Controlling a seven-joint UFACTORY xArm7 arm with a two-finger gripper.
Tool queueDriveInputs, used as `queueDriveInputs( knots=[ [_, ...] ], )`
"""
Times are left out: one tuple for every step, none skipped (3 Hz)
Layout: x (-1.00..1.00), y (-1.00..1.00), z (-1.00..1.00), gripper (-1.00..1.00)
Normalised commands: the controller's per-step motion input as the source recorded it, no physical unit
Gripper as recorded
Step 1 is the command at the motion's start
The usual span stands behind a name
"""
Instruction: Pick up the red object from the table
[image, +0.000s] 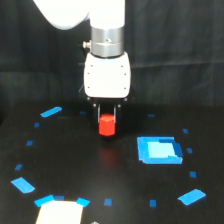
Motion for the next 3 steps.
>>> queueDriveInputs(
  knots=[
    [0.3, -0.6, 1.0, -0.93],
    [0.45, 0.07, 1.0, -0.01],
    [-0.23, 0.08, 1.0, -1.0]
  ],
)
